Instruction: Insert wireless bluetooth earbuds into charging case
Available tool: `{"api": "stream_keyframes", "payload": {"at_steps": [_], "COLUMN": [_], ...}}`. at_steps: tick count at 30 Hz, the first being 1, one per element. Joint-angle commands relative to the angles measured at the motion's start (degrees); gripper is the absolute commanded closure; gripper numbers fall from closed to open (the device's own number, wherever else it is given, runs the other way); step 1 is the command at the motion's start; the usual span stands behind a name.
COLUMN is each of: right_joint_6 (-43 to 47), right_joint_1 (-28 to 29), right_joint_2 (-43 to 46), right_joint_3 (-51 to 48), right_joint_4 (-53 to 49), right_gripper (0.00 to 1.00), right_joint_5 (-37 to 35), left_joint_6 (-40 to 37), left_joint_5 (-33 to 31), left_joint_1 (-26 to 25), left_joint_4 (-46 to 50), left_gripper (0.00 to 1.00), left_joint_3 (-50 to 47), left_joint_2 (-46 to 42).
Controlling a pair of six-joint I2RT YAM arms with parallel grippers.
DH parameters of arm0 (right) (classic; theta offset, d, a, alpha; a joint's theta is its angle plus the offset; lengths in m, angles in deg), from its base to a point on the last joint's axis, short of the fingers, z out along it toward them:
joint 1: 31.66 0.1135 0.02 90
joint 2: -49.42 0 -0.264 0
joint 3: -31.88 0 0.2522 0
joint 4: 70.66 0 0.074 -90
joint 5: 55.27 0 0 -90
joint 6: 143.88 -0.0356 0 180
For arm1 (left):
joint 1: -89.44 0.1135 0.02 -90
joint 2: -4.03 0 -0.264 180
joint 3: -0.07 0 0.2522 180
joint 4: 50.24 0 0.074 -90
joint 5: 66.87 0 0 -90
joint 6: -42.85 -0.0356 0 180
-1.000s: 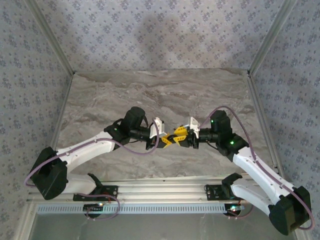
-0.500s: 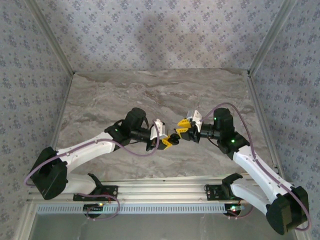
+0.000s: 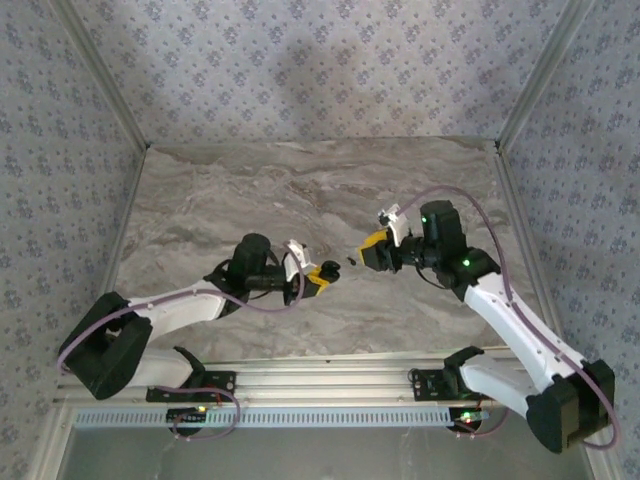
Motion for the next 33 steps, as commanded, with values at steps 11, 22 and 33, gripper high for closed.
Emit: {"api": "stream_keyframes", "payload": {"at_steps": [11, 22, 33], "right_joint_6": [-13.59, -13.77, -13.20], "right_joint_1": [0.84, 4.82, 7.75], "right_joint_2": [-27.77, -52.64, -62.33], "right_joint_3": [17.47, 38.15, 46.00], "right_joint_4": [-20.43, -30.56, -34.26], "right_gripper": [0.60, 0.59, 0.59], "right_joint_5": [-13.19, -19.70, -21.93], "left_joint_6": [10.11, 10.01, 6.79], "left_joint_5": [-14.84, -20.06, -21.21], "left_joint_1": [1.87, 3.38, 4.06], "left_joint_4": [-17.67, -13.16, -6.36], "left_gripper": [0.86, 0.86, 0.86], "left_joint_3": [-6.85, -9.72, -9.95], "left_joint_2": [1.49, -7.61, -13.46]}}
